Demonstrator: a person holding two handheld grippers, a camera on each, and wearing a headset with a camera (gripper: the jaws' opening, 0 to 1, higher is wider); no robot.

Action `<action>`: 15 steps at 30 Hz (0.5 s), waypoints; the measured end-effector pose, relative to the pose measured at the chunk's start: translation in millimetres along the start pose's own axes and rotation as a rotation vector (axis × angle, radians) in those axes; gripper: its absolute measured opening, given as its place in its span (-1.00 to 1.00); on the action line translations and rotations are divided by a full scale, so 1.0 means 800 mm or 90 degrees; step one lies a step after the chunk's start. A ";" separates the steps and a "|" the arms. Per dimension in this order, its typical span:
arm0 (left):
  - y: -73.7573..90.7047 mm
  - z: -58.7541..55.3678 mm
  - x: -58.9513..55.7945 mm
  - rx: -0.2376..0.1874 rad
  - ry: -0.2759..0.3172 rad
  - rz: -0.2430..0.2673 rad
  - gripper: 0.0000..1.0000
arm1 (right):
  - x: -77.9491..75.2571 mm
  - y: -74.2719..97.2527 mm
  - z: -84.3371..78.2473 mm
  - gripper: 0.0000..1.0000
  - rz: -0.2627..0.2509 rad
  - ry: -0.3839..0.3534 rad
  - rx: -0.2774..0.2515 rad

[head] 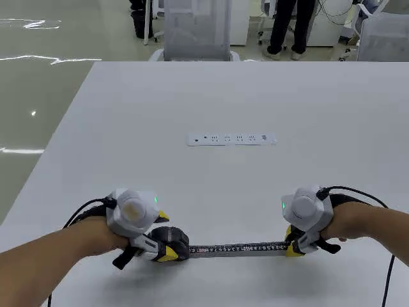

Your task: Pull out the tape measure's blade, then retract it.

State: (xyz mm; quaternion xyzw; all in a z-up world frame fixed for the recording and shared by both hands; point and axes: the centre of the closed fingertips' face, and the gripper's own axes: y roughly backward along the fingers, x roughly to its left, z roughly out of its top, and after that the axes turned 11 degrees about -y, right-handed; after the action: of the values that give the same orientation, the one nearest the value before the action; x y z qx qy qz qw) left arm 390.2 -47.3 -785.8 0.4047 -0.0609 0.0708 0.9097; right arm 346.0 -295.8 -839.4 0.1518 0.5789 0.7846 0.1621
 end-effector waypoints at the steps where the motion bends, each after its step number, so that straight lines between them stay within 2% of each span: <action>1: 0.005 -0.003 0.005 0.003 0.011 0.009 0.21 | -0.003 0.002 0.001 -0.67 -0.005 -0.001 -0.005; 3: 0.016 -0.005 0.013 -0.003 0.022 0.030 0.34 | -0.005 0.012 0.004 -0.63 -0.011 -0.018 -0.021; 5: 0.026 -0.009 0.017 -0.005 0.059 0.050 0.45 | -0.010 0.017 0.004 -0.56 -0.019 -0.029 -0.033; 7: 0.033 -0.011 0.020 -0.018 0.078 0.063 0.55 | -0.012 0.021 0.003 -0.51 -0.024 -0.041 -0.044; 9: 0.040 -0.013 0.014 -0.036 0.114 0.067 0.72 | -0.012 0.027 0.004 -0.43 -0.027 -0.072 -0.066; 11: 0.046 -0.021 0.007 -0.035 0.121 0.069 0.85 | -0.011 0.032 0.006 -0.20 -0.019 -0.123 -0.100; 13: 0.051 -0.032 0.003 -0.032 0.135 0.079 0.90 | -0.012 0.038 0.000 -0.04 -0.027 -0.147 -0.108; 15: 0.058 -0.038 0.003 -0.049 0.173 0.100 0.96 | -0.010 0.042 -0.005 0.04 -0.032 -0.156 -0.118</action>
State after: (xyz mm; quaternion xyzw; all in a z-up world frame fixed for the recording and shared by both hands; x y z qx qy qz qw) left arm 385.9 6.5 -771.5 0.3505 0.0283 0.1935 0.9159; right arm 348.8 -312.0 -808.8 0.2164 0.4835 0.8059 0.2645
